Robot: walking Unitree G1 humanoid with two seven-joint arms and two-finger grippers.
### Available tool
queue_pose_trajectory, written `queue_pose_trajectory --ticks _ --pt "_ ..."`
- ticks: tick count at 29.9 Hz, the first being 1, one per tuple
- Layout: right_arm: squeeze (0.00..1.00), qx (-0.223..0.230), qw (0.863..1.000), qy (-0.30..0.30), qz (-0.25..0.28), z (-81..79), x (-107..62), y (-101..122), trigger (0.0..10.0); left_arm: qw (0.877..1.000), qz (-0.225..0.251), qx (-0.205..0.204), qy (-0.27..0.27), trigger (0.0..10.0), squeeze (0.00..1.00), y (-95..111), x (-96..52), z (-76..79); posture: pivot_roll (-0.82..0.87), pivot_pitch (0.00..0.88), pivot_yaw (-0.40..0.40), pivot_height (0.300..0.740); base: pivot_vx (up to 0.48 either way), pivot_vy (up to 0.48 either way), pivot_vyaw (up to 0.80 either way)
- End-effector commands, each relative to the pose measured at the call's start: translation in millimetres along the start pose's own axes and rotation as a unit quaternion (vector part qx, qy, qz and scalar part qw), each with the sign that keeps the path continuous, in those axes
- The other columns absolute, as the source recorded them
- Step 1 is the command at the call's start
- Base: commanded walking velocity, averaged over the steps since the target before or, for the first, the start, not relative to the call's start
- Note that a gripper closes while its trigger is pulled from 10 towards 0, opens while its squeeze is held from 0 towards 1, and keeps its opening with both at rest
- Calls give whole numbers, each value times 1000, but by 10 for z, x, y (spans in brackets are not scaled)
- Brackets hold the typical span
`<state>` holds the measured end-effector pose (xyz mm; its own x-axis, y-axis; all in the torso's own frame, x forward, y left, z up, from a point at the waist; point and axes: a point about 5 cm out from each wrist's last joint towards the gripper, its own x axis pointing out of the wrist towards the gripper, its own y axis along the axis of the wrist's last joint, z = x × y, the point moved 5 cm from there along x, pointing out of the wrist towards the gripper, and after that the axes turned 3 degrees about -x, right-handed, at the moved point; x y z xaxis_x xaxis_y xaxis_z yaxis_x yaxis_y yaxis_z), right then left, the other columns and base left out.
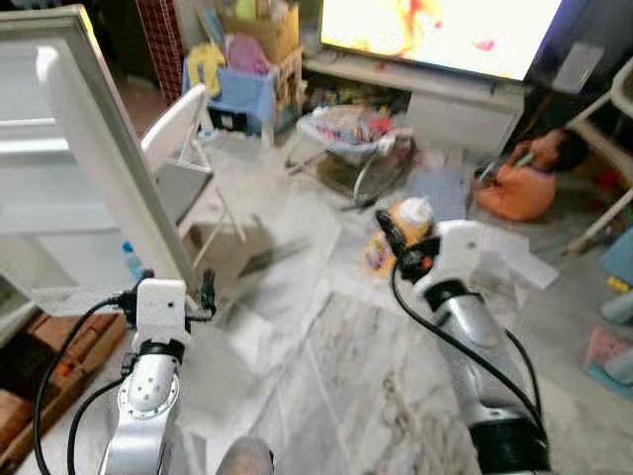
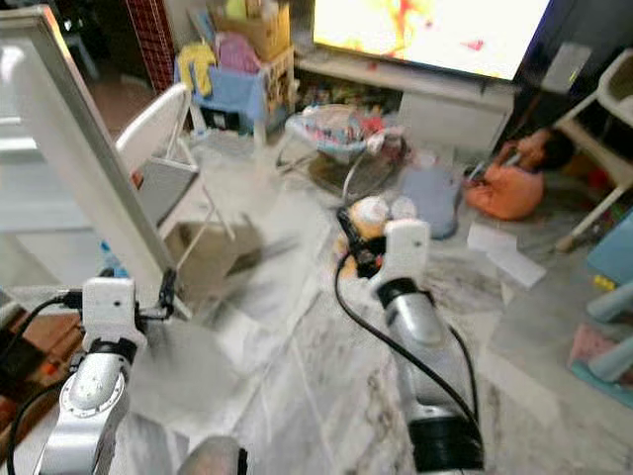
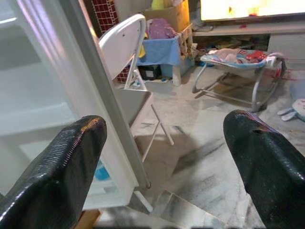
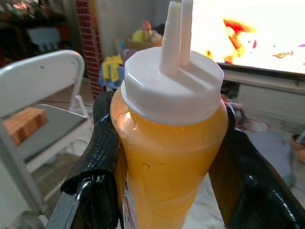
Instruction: Restocking fridge
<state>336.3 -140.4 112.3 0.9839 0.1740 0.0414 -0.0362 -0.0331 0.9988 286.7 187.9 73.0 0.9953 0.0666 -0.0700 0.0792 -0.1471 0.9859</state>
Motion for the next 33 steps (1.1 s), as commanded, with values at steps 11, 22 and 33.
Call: queue_pose_trajectory --ticks 11,22,33 --pt "0 -18 999 6 32 -88 94 182 10000 999 -24 -12 -22 10000 0 -34 71 3 115 0 -57 740 0 477 0" --pt "0 -22 999 -29 31 11 125 176 10000 999 -10 11 -37 10000 0 12 52 46 122 0 -52 740 0 477 0" --pt "0 -24 997 -70 24 128 24 99 10000 997 -7 24 -70 10000 0 32 113 138 89 0 1 740 0 480 0"
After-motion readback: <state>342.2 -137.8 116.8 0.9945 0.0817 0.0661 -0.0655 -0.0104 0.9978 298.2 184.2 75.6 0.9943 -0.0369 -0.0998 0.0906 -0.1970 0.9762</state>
